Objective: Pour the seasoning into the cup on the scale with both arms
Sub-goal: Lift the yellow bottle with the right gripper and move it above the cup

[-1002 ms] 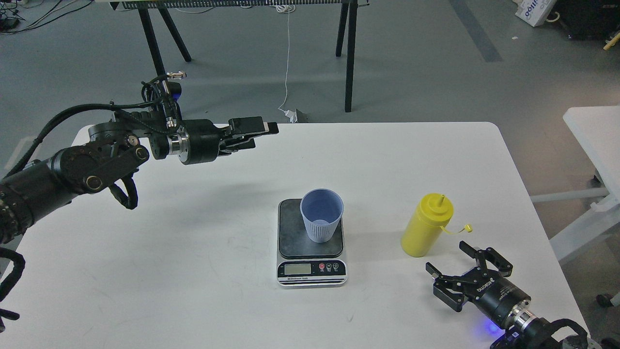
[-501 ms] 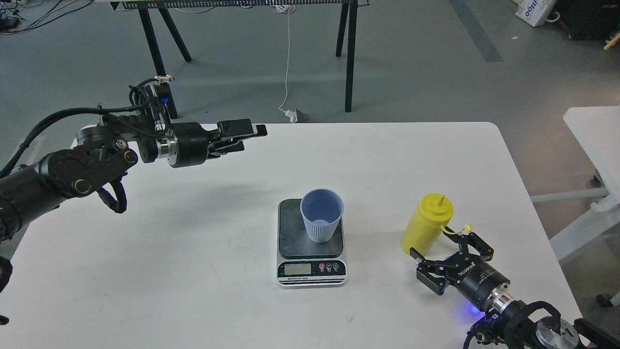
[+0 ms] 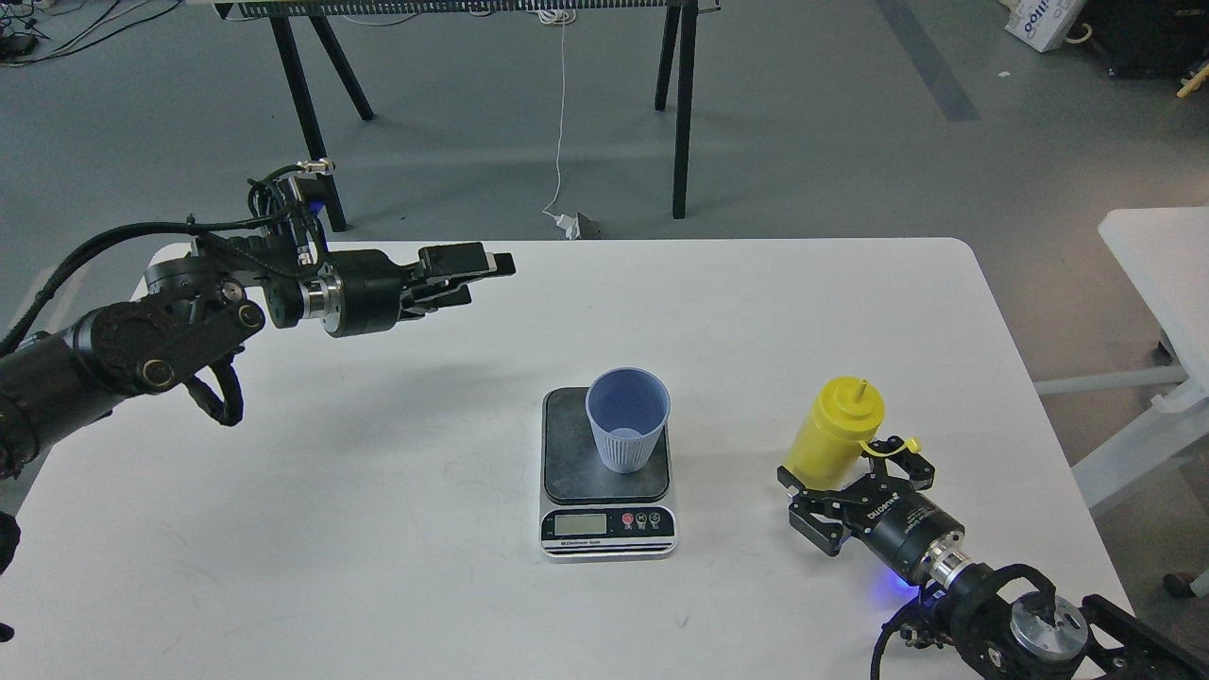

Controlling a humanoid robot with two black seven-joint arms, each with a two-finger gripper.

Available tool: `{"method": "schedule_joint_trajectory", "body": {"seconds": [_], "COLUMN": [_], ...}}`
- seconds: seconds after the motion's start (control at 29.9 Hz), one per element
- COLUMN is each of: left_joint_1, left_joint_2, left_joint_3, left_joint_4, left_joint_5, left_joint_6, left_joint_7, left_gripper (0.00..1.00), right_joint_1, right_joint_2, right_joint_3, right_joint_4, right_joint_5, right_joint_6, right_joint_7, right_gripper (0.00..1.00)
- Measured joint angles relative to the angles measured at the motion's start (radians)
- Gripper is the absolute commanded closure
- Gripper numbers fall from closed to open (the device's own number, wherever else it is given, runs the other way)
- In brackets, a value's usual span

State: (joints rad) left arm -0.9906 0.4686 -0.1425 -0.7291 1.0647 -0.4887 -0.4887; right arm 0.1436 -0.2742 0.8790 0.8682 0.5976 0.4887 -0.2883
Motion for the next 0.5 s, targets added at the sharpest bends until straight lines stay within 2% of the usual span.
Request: {"method": "schedule_joint_trajectory", "body": {"seconds": [0.03,0.13,0.2,0.4,0.5], "left_joint_1": [0.001,0.006,0.008,0.01,0.01], "left_joint_2": [0.0,0.001,0.001,0.002,0.002], "left_joint_3": [0.0,0.0,0.0,0.0,0.0], "left_joint_4": [0.0,0.0,0.0,0.0,0.0], "left_joint_5": [0.0,0.0,0.0,0.0,0.0], "left_joint_6": [0.0,0.0,0.0,0.0,0.0], "left_joint_7": [0.0,0.0,0.0,0.0,0.0], "left_gripper": [0.01,0.01,0.01,0.01,0.01], "right_joint_1": [0.0,0.001,0.003,0.051,0.144], "right_joint_2": [0.001,0.002,0.002,0.001,-0.031], "right_joint_3": [0.0,0.0,0.002,0.016,0.035], "right_joint_4": [0.0,0.002,0.006,0.033,0.068], "right_joint_5": [-0.003,-0.014,-0.029,-0.048,-0.06], "right_joint_6": [0.0,0.0,0.0,0.0,0.0], "right_joint_7": [0.0,0.0,0.0,0.015,0.038], "right_gripper": [0.35,0.79,0.98,0.99,0.99]}}
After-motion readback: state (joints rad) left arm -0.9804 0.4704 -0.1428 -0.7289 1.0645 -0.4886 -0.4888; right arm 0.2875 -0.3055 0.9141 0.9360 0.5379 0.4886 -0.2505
